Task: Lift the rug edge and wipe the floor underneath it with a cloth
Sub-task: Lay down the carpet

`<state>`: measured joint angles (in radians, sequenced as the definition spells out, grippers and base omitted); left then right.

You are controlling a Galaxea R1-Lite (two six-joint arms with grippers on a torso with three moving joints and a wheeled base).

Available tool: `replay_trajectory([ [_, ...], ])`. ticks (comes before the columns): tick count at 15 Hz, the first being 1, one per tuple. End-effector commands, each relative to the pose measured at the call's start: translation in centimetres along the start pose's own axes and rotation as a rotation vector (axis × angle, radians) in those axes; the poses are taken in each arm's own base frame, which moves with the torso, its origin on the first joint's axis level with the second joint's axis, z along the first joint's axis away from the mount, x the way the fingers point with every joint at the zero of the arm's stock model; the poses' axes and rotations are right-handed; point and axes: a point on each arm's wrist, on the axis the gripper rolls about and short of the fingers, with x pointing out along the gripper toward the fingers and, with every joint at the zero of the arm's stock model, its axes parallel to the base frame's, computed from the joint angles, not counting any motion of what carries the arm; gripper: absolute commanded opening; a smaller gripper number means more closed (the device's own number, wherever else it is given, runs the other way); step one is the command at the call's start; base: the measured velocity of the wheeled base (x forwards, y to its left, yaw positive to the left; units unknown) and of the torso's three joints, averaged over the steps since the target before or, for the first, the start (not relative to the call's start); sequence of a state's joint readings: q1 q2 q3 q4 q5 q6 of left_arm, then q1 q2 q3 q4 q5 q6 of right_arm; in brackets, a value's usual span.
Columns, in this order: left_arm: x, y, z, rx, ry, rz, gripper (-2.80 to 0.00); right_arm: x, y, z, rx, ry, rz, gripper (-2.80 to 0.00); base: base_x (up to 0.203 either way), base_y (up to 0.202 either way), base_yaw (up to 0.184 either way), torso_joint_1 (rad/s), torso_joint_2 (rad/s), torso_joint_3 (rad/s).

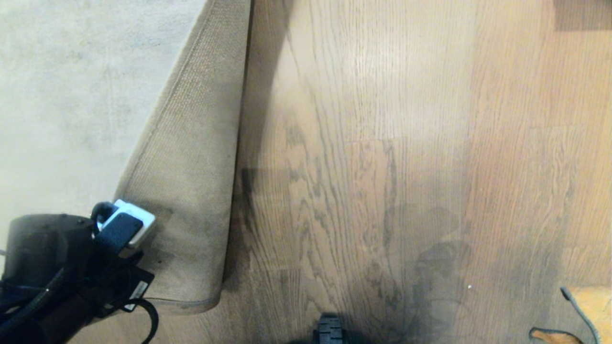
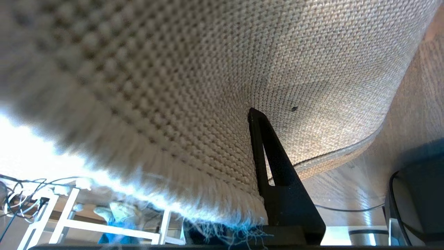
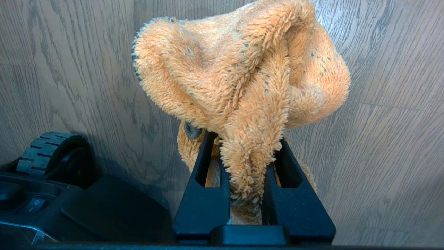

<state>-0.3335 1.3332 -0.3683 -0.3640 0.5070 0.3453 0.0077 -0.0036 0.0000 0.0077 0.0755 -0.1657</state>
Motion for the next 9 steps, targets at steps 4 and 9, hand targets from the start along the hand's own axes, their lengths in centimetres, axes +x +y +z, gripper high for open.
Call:
replay_trajectory([
  [4,-0.96,-0.21,0.33,0.004,-0.053,-0.015,-2.80,0.03,0.00,0.01,-0.001,0.003,0.002,-2.80,0.000,0.000,0.000,0.000,0.00,0.000],
  [9,-1.01,-0.43,0.52,0.009,-0.062,-0.027,-2.80,0.03,0.00,0.01,-0.001,0.003,0.002,-2.80,0.000,0.000,0.000,0.000,0.00,0.000],
])
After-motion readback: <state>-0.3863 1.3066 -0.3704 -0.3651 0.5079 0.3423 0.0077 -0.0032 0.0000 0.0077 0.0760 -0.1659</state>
